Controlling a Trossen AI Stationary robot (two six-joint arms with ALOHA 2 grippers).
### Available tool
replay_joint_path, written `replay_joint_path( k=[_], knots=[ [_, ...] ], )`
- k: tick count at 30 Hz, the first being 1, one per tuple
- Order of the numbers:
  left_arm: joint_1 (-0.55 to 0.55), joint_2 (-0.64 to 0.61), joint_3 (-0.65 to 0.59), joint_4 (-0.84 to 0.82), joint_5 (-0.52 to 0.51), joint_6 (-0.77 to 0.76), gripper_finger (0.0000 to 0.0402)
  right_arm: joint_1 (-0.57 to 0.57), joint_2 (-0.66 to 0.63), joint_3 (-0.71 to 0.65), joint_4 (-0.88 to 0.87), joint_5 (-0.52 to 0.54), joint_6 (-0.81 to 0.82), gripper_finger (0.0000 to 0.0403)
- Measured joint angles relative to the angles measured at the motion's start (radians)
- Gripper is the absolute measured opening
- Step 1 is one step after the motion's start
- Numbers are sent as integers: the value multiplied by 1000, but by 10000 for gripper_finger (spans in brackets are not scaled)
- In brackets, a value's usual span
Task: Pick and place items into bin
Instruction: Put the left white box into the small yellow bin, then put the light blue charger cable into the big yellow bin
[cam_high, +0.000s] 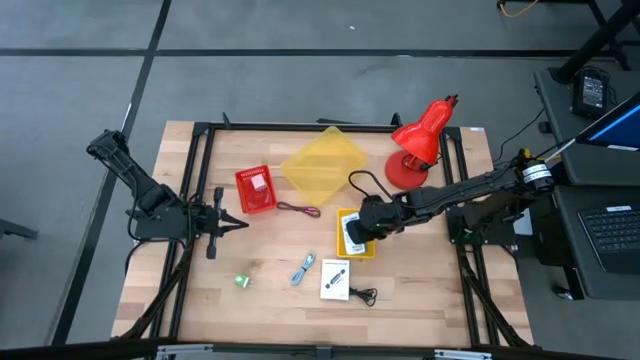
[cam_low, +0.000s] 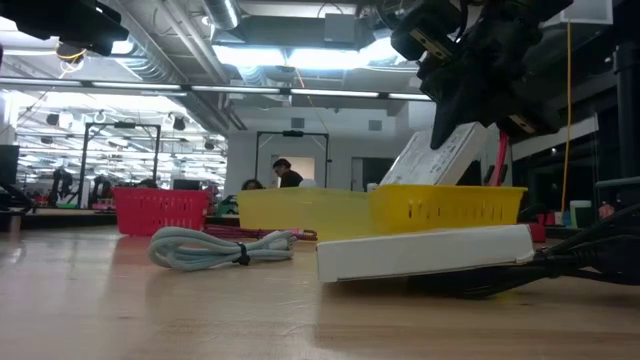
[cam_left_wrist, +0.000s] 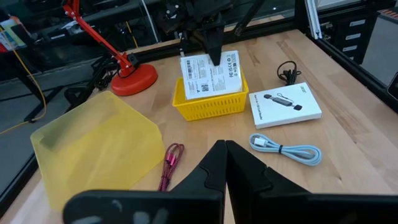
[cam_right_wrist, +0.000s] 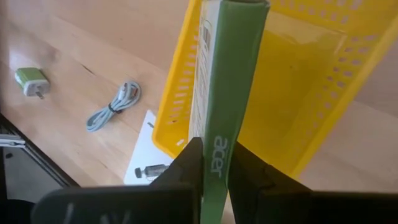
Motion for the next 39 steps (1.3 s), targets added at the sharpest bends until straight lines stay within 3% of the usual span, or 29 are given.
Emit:
replay_joint_path(
  k=[6, 16, 22, 29, 35, 39],
  knots=[
    [0, 0, 0, 0, 0, 0, 2, 0, 0, 0, -19, -15, 0, 45],
    [0, 0, 0, 0, 0, 0, 2, 0, 0, 0, -31, -26, 27, 115],
    [0, 0, 0, 0, 0, 0, 2, 0, 0, 0, -34, -26, 23, 122],
    [0, 0, 0, 0, 0, 0, 2, 1, 0, 0, -44, -13, 21, 93],
    [0, 0, 0, 0, 0, 0, 2, 2, 0, 0, -44, 58, -44, 16],
    [0, 0, 0, 0, 0, 0, 2, 20, 0, 0, -44, 147, -93, 7]
  ],
)
